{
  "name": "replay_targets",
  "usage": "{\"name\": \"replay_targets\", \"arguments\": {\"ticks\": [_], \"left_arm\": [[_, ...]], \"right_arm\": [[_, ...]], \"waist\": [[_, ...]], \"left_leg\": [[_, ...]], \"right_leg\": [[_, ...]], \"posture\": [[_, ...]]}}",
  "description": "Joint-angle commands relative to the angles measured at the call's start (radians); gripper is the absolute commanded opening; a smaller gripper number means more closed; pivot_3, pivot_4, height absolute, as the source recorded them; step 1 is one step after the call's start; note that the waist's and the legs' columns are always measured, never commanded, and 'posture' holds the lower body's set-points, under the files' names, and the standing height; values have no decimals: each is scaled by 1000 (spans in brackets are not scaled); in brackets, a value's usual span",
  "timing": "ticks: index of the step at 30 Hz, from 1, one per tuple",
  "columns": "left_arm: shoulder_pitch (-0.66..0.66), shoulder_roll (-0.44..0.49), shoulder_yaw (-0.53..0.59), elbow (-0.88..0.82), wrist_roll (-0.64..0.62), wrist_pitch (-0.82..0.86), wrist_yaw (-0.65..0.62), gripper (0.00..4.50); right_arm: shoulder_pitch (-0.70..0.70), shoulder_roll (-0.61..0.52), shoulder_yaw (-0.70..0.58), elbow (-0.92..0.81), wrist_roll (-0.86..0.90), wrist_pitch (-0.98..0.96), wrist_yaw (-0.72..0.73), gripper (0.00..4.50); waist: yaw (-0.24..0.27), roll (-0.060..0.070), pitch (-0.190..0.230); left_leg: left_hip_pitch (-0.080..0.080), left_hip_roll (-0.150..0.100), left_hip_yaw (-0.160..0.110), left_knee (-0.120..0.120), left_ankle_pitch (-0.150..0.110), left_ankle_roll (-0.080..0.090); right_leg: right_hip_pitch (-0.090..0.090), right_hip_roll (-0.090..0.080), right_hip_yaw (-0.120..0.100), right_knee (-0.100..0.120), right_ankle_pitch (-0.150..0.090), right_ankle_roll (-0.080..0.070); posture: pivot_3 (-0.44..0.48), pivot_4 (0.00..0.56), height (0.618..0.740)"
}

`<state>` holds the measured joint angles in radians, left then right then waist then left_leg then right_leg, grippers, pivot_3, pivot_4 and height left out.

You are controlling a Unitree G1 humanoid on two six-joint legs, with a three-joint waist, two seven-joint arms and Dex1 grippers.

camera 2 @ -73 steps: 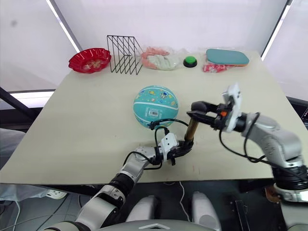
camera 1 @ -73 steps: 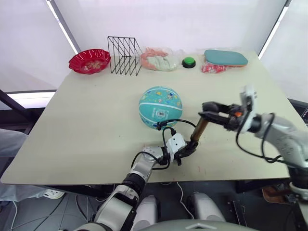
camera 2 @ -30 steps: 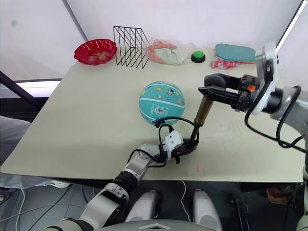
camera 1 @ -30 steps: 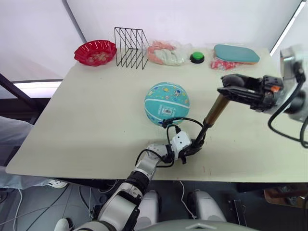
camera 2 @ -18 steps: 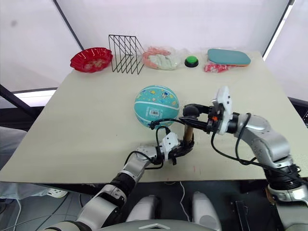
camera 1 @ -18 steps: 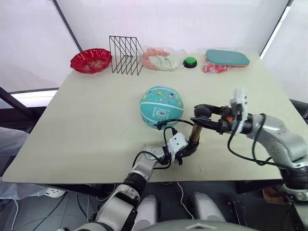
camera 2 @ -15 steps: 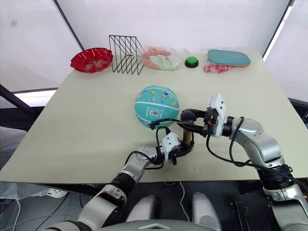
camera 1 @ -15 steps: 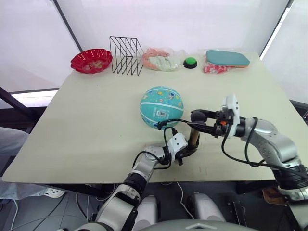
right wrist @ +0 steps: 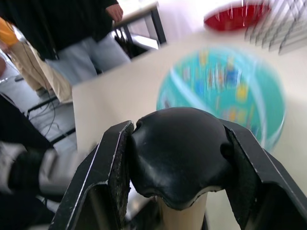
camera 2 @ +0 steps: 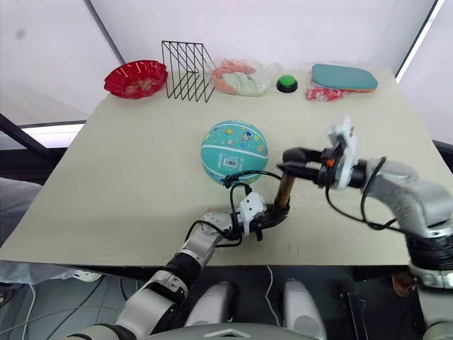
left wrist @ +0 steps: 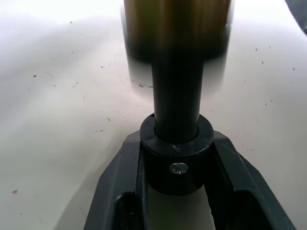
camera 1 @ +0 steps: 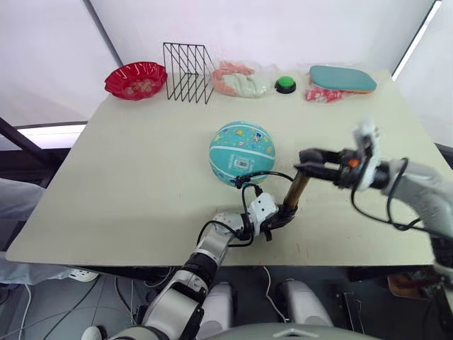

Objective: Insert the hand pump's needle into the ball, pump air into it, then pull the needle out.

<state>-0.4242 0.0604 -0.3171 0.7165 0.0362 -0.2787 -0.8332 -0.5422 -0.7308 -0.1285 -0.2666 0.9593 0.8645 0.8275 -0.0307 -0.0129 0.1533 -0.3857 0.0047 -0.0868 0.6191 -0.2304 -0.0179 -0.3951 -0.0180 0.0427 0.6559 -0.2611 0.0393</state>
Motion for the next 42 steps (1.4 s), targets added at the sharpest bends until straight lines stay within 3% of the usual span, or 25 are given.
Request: {"name": "replay_targets", "arguments": {"ticks": [1, 9, 20, 33, 38, 42], "left_arm": [[38, 18, -11, 86, 24, 26, -3, 1050], [28, 17, -11, 110, 23, 13, -7, 1050], [48, 25, -11, 86, 24, 15, -2, 1050], [66, 33, -10, 37, 24, 45, -3, 1050], [59, 33, -10, 43, 24, 47, -6, 1050], [52, 31, -10, 53, 25, 44, -8, 1050]], "right_arm": [[-117, -48, -150, -41, 119, 37, -59, 2035], [-247, -81, -204, 5, 251, 125, -148, 2035], [107, 19, 79, 15, -88, -78, -10, 2035], [305, 182, 318, 193, -392, -337, 47, 2035], [283, 179, 276, 166, -385, -341, 50, 2035], [194, 106, 118, 22, -244, -240, 23, 2035]], "waist": [[2, 0, 1], [9, -1, 9], [3, -4, -5], [-28, -2, -18], [-29, -3, -19], [-27, 0, -15]], "left_leg": [[0, 0, 0, 0, 0, 0], [-1, 0, 1, 0, 0, 0], [6, 2, 3, 0, 0, 0], [23, 5, 3, -7, 0, 0], [24, 5, 3, -7, -1, 0], [22, 4, 2, -7, -1, 0]], "right_leg": [[0, 0, 0, 0, 0, 0], [-1, 0, 0, 0, 0, 0], [3, 2, 2, 1, 0, 0], [17, 4, 1, 0, -3, -5], [18, 4, 1, 0, -3, -5], [17, 3, 0, 0, -3, -5]], "posture": [[0, 150, 740], [0, 150, 740], [0, 150, 740], [0, 150, 740], [0, 150, 740], [0, 150, 740]]}}
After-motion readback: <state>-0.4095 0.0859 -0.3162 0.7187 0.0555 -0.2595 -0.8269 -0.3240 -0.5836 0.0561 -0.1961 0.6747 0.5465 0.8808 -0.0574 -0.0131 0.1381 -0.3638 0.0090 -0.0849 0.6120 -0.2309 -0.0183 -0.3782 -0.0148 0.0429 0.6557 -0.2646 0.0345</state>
